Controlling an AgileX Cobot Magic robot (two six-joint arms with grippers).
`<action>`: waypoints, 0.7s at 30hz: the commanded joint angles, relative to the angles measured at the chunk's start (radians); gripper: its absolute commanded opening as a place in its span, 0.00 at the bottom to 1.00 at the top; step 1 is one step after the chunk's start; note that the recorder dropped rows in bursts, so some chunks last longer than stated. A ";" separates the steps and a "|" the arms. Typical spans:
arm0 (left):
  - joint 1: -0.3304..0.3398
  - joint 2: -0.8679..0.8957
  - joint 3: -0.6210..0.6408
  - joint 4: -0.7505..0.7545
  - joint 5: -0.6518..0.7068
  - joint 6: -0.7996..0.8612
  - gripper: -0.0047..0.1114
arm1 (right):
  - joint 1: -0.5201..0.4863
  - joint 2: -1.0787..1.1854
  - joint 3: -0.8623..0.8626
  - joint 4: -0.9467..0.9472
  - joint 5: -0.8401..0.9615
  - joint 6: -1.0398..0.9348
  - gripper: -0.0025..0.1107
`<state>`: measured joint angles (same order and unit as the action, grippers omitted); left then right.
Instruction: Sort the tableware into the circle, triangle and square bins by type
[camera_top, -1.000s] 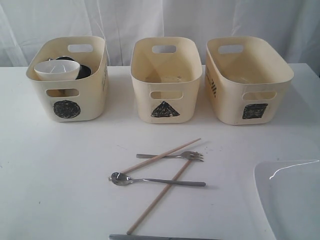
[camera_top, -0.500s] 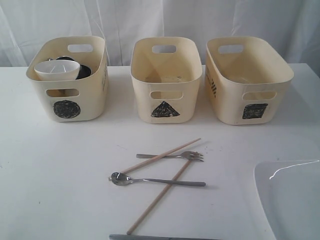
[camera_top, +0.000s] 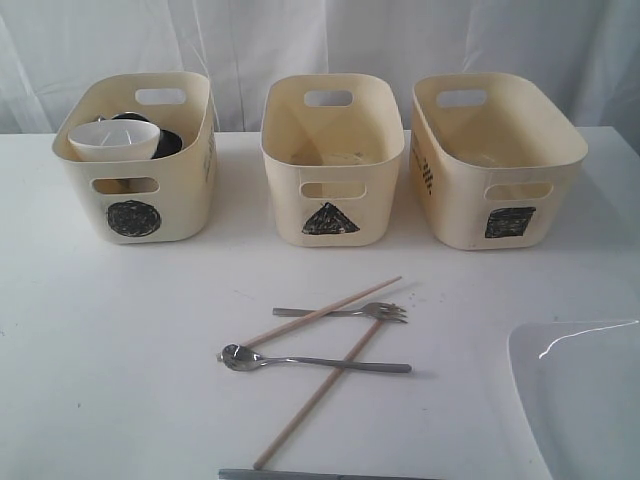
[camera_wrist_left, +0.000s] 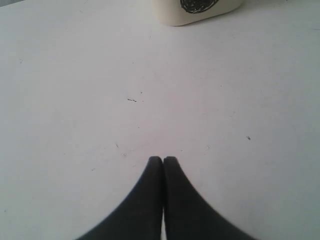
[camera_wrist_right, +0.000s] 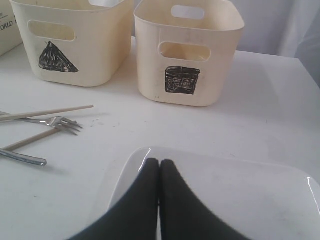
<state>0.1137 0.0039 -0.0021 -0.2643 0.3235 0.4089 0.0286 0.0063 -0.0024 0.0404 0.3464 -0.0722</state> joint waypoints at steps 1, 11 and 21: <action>0.001 -0.004 0.002 0.003 0.018 0.003 0.04 | -0.005 -0.006 0.002 -0.081 -0.029 -0.099 0.02; 0.001 -0.004 0.002 0.003 0.018 0.003 0.04 | -0.001 -0.006 0.002 0.217 -0.747 0.072 0.02; 0.001 -0.004 0.002 0.003 0.018 0.003 0.04 | 0.000 0.280 -0.368 0.127 -1.001 0.357 0.02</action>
<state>0.1137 0.0039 -0.0021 -0.2625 0.3235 0.4089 0.0286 0.1299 -0.2151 0.3722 -0.6708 0.2642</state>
